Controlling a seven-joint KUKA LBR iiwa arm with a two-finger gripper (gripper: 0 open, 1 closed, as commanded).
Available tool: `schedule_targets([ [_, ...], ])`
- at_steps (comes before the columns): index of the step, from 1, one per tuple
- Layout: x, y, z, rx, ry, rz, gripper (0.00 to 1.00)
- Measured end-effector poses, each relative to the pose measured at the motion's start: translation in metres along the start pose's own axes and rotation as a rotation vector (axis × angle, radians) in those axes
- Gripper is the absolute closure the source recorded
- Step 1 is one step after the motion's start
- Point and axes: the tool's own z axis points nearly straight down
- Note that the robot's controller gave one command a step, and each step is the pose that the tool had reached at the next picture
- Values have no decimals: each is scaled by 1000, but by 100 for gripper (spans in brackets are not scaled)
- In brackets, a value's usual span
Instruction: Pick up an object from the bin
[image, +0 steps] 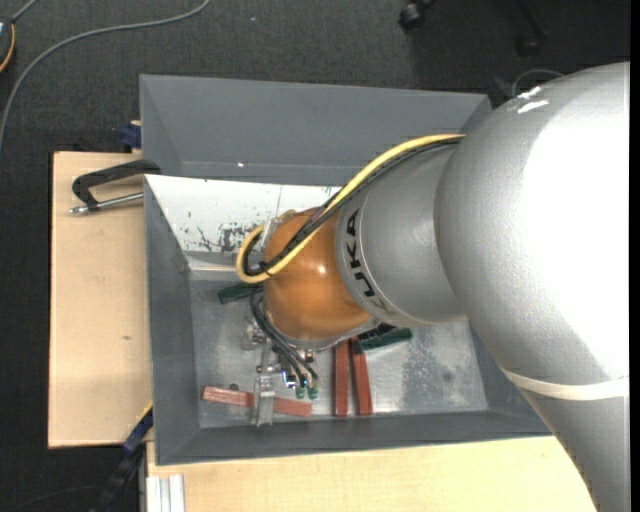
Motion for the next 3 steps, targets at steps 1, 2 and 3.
schedule_targets([
  [1, -1, 0, -1, -1, -2, 1, 100],
  [2, -3, 29, -36, -2, -7, -145, 100],
  [3, -2, 28, -35, -2, -5, -143, 0],
])
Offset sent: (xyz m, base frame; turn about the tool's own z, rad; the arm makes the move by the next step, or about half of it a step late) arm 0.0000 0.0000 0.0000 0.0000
